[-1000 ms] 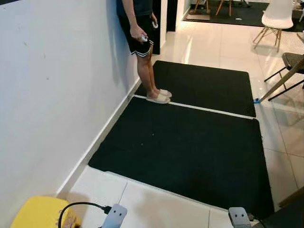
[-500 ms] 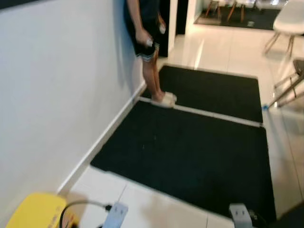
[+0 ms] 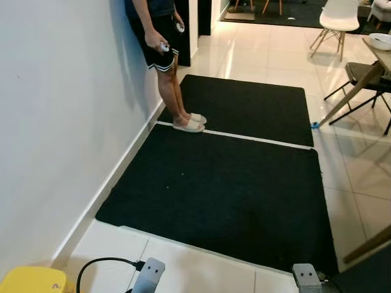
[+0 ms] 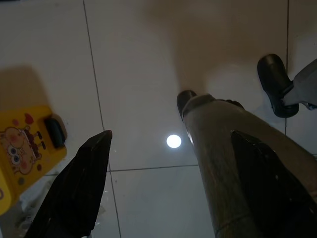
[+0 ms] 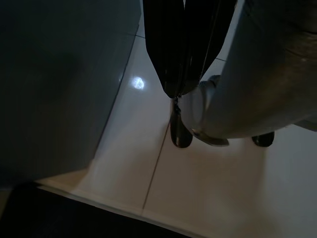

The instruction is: Restocking fridge

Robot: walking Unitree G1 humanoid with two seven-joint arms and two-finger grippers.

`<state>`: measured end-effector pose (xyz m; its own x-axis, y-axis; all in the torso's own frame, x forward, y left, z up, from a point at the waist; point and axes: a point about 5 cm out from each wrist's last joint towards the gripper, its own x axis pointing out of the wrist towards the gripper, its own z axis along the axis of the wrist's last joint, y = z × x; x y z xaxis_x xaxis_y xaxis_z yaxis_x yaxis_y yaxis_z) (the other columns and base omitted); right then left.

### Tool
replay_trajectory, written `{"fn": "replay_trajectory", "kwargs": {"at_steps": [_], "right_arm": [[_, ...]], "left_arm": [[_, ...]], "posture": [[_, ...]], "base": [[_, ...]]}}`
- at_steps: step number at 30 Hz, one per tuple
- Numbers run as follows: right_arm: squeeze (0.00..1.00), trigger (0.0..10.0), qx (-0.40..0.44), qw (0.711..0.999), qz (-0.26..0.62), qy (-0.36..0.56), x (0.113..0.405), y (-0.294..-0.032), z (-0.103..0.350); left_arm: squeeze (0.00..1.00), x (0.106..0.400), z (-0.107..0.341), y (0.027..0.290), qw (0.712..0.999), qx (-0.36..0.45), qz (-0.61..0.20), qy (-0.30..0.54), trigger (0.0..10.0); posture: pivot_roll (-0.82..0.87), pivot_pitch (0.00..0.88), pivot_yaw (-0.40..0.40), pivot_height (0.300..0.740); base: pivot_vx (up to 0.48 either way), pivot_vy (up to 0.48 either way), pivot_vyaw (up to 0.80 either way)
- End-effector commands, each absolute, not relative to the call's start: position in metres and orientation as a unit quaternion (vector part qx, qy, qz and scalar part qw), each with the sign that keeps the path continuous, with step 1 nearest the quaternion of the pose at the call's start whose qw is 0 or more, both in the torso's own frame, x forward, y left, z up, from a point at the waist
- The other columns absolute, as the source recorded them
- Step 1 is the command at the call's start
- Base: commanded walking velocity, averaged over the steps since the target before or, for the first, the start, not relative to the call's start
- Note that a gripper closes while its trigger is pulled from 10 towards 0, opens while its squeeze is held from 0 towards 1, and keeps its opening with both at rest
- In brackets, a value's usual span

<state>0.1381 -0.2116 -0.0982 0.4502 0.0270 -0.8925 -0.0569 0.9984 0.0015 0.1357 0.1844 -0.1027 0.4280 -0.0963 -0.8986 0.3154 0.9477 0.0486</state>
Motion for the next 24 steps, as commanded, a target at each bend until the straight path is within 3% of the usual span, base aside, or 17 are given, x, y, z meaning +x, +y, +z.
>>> {"fn": "replay_trajectory", "kwargs": {"at_steps": [1,24], "right_arm": [[0.00,10.0,-0.019,0.852,0.022,0.523,0.1399,-0.2130,-0.0975],[0.00,10.0,-0.021,0.849,0.013,0.528,0.1387,-0.2138,-0.0981]], "left_arm": [[0.00,0.1316,-0.1046,0.1807,0.834,0.100,-0.127,0.528,10.0],[0.00,0.1307,-0.1050,0.1788,0.835,0.093,-0.126,0.528,10.0]], "posture": [[-0.05,0.000,-0.015,0.740],[-0.04,0.003,-0.019,0.740]], "base": [[0.274,0.000,0.00],[0.280,0.000,0.00]]}}
